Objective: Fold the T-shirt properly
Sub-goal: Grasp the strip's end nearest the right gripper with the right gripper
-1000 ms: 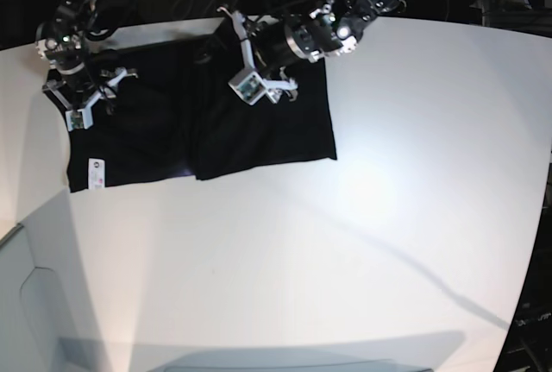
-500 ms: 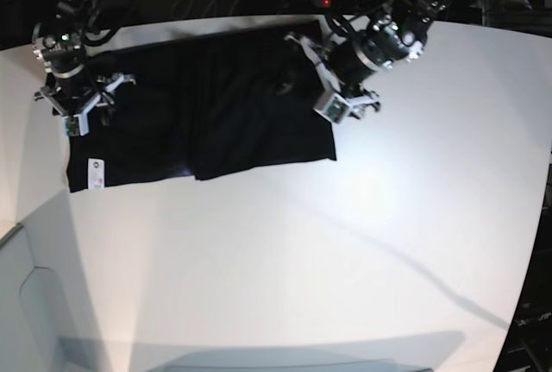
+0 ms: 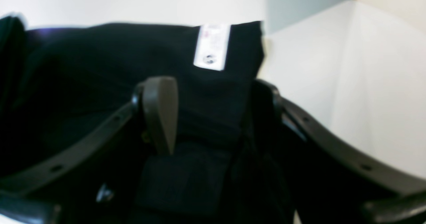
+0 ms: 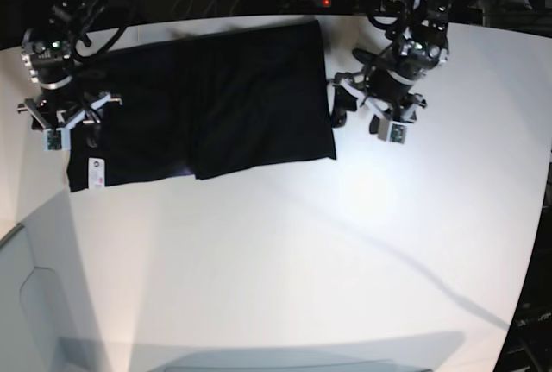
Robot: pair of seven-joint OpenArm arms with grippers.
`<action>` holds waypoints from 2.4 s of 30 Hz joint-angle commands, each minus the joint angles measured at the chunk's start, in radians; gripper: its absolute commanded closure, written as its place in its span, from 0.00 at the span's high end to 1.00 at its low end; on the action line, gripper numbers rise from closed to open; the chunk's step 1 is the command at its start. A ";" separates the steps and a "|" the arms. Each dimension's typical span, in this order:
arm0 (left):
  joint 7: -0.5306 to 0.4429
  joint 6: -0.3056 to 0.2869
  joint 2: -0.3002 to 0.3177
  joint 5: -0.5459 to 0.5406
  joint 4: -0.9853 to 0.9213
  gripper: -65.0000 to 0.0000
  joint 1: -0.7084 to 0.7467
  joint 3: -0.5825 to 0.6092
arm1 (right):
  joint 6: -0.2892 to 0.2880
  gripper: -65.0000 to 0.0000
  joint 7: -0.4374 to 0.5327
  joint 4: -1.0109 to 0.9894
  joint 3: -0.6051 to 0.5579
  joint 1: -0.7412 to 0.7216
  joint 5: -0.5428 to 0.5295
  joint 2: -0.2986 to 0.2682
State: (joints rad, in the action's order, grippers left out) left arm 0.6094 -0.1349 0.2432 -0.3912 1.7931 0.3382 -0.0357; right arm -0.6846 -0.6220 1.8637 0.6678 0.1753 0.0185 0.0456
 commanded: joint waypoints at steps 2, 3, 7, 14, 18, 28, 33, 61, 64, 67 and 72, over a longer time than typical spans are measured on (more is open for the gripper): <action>-0.024 -0.006 -0.009 -0.008 0.018 0.67 -0.008 -0.002 | -0.014 0.55 0.023 -0.002 0.023 -0.015 -0.012 -0.010; -0.023 -0.006 -0.015 -0.008 0.020 0.67 -0.008 -0.002 | -0.014 0.55 0.023 0.001 0.031 -0.010 -0.012 -0.010; -0.027 -0.006 -0.015 -0.007 0.017 0.67 -0.008 -0.002 | -0.014 0.55 0.023 0.044 0.020 0.025 -0.016 -0.002; -0.023 -0.006 -0.014 -0.007 -0.016 0.67 -0.023 -0.010 | -0.014 0.55 0.023 0.047 -0.020 0.022 -0.013 0.012; -0.026 -0.006 -0.014 -0.007 -0.037 0.67 -0.029 -0.011 | -0.014 0.55 0.023 -0.029 0.008 -0.023 -0.012 -0.008; -0.027 -0.006 -0.012 -0.007 -0.039 0.67 -0.029 -0.011 | -0.014 0.55 0.023 -0.249 0.085 -0.092 -0.012 -0.082; -0.027 -0.006 -0.009 -0.007 -0.039 0.67 -0.027 -0.011 | -0.014 0.55 0.032 -0.309 0.086 -0.093 -0.013 -0.122; -0.021 -0.006 -0.009 -0.007 -0.020 0.67 -0.020 -0.074 | -0.014 0.00 0.029 -0.378 0.007 -0.078 -0.016 -0.135; -0.019 -0.006 -0.009 -0.008 0.007 0.67 -0.015 -0.109 | -0.014 0.00 0.026 -0.286 0.007 -0.076 -0.016 -0.125; -0.019 -0.006 -0.006 -0.008 0.038 0.67 0.006 -0.135 | -0.014 0.00 0.024 -0.177 0.007 -0.073 -0.016 -0.091; -0.019 -0.006 -0.012 -0.008 0.041 0.66 0.008 -0.143 | -0.014 0.00 0.024 0.001 -0.047 -0.030 -0.018 -0.029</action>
State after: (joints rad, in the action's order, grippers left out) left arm 0.6094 -0.1356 0.2230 -0.3946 1.8198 0.3496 -0.1753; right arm -0.6846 -0.6228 1.8511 0.6220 0.1524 0.0269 0.0204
